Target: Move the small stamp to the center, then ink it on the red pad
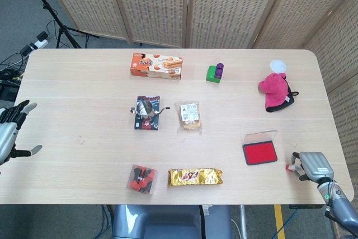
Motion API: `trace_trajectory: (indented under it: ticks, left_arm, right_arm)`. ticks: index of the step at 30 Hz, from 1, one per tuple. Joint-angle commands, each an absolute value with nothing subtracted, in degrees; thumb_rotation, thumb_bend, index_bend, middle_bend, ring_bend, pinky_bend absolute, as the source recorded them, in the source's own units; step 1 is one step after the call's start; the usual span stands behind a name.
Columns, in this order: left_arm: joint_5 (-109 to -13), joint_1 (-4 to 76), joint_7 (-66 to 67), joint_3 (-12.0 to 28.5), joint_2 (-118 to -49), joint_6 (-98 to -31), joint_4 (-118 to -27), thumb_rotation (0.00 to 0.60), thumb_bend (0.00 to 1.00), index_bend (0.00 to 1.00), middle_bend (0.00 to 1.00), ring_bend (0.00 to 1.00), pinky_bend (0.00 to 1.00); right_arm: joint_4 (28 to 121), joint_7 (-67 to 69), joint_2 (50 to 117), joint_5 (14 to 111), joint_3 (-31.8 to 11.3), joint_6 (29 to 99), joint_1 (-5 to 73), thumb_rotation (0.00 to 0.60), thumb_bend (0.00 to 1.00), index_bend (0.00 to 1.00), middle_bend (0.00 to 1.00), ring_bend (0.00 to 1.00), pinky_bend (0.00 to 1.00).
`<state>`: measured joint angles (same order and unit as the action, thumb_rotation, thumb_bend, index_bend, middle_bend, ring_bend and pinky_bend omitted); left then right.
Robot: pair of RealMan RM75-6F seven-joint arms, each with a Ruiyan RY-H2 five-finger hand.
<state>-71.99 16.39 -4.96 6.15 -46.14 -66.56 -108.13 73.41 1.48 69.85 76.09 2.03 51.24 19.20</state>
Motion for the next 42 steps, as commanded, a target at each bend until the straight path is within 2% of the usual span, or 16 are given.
trace_trajectory:
  ticks: [1, 12, 24, 27, 29, 30, 31, 32, 34, 35, 37, 40, 42]
  left_arm:
    - [-72.02, 16.39, -4.91, 6.14, -46.15, -66.58, -108.15, 0.600, 0.18, 0.00, 0.00, 0.00, 0.00]
    - [-72.09, 16.30, -5.18, 6.18, -46.05, -66.74, -108.16, 0.600, 0.18, 0.00, 0.00, 0.00, 0.00]
    - [-73.13, 15.99, -6.94, 6.15, -45.44, -67.03, -108.08, 0.600, 0.18, 0.00, 0.00, 0.00, 0.00]
    - [-73.44, 15.84, -7.61, 6.16, -45.22, -67.20, -108.04, 0.600, 0.18, 0.00, 0.00, 0.00, 0.00]
    - [-73.70, 15.71, -8.06, 6.16, -45.06, -67.37, -107.99, 0.600, 0.18, 0.00, 0.00, 0.00, 0.00]
    - [-73.95, 15.59, -8.31, 6.11, -44.96, -67.52, -107.95, 0.600, 0.18, 0.00, 0.00, 0.00, 0.00]
    - [-74.35, 15.43, -8.61, 5.97, -44.88, -67.67, -107.90, 0.600, 0.18, 0.00, 0.00, 0.00, 0.00]
    - [-74.81, 15.18, -8.61, 5.65, -44.92, -67.82, -107.86, 0.600, 0.18, 0.00, 0.00, 0.00, 0.00]
    - [-75.80, 14.60, -8.85, 5.13, -45.15, -68.47, -107.56, 0.600, 0.18, 0.00, 0.00, 0.00, 0.00]
    - [-76.34, 14.21, -8.79, 4.86, -45.42, -69.04, -107.27, 0.600, 0.18, 0.00, 0.00, 0.00, 0.00]
    - [-77.70, 13.41, -8.63, 4.43, -46.17, -70.64, -106.52, 0.600, 0.18, 0.00, 0.00, 0.00, 0.00]
    - [-80.18, 12.02, -9.07, 3.83, -47.67, -73.61, -104.87, 0.600, 0.18, 0.00, 0.00, 0.00, 0.00]
    - [-81.26, 11.37, -9.31, 3.54, -48.35, -74.95, -103.95, 0.600, 0.18, 0.00, 0.00, 0.00, 0.00]
  right_arm:
    - [73.51, 1.50, 69.75, 76.18, 2.03, 51.27, 19.19, 0.600, 0.36, 0.44, 0.96, 1.00, 1.00]
    - [75.01, 1.21, 68.50, 76.53, 2.00, 51.69, 19.04, 0.600, 0.36, 0.40, 0.96, 1.00, 1.00]
    - [82.24, 1.19, 63.36, 79.01, 2.38, 55.58, 17.86, 0.600, 0.36, 0.33, 0.95, 1.00, 1.00]
    - [86.46, 1.68, 59.86, 80.69, 2.37, 58.70, 16.97, 0.600, 0.36, 0.31, 0.91, 0.99, 1.00]
    - [89.57, 2.49, 57.10, 82.03, 2.13, 61.53, 16.18, 0.600, 0.35, 0.30, 0.83, 0.93, 1.00]
    - [91.91, 3.64, 54.92, 83.33, 1.64, 64.55, 15.43, 0.600, 0.30, 0.28, 0.74, 0.82, 0.96]
    - [94.42, 5.70, 52.38, 85.35, 1.52, 68.08, 14.27, 0.600, 0.21, 0.25, 0.60, 0.62, 0.85]
    - [96.21, 7.63, 50.70, 86.68, 1.04, 71.60, 13.18, 0.600, 0.11, 0.20, 0.42, 0.37, 0.68]
    - [97.20, 9.58, 49.02, 89.25, 0.90, 76.41, 11.48, 0.600, 0.01, 0.13, 0.12, 0.05, 0.37]
    - [96.71, 9.96, 49.82, 90.04, 0.04, 79.91, 10.53, 0.600, 0.00, 0.09, 0.03, 0.00, 0.25]
    - [94.97, 10.26, 52.50, 90.85, -1.46, 85.06, 9.20, 0.600, 0.00, 0.04, 0.00, 0.00, 0.12]
    - [91.79, 9.20, 57.74, 90.93, -3.35, 90.70, 7.68, 0.600, 0.00, 0.02, 0.00, 0.00, 0.06]
    - [90.64, 8.55, 59.75, 90.56, -3.87, 92.07, 7.16, 0.600, 0.00, 0.01, 0.00, 0.00, 0.04]
